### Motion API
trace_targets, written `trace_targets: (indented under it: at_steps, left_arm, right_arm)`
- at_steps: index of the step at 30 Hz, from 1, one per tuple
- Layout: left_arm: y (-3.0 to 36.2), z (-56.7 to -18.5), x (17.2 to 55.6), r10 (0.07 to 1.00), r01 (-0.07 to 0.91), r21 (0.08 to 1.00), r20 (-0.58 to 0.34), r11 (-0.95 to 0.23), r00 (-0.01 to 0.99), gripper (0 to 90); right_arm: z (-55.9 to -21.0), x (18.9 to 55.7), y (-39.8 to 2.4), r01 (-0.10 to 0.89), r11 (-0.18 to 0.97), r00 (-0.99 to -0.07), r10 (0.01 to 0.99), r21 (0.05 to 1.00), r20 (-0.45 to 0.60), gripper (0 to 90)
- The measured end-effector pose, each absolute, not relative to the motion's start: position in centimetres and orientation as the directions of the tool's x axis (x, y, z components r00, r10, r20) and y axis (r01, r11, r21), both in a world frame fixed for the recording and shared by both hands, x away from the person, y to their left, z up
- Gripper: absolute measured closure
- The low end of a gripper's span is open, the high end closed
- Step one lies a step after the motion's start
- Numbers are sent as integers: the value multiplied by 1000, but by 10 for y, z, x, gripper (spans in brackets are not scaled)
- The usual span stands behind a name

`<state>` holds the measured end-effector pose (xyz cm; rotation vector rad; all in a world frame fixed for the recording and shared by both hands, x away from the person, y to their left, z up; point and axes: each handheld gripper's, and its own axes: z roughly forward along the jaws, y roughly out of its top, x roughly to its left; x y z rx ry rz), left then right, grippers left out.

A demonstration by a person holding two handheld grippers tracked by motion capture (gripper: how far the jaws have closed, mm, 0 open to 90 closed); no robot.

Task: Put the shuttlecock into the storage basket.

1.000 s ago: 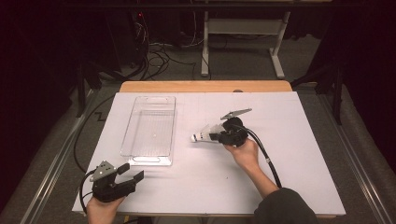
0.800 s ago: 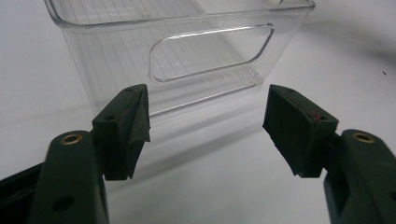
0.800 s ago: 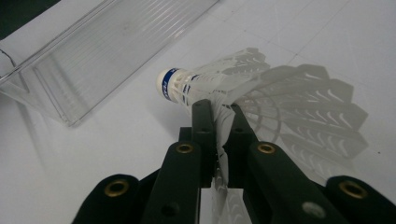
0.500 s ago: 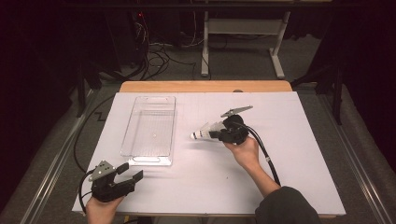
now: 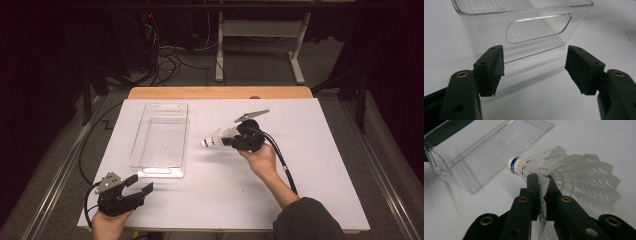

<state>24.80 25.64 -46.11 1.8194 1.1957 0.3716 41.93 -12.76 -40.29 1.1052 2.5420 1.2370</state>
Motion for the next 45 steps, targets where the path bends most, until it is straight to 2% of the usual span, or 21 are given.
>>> trace_targets:
  at_steps: [45]
  left_arm:
    - [258, -462, 249, 844, 580, 805, -223, -124, 489, 324]
  right_arm:
    - [-362, 431, -98, 534, 435, -767, 610, 725, 199, 871]
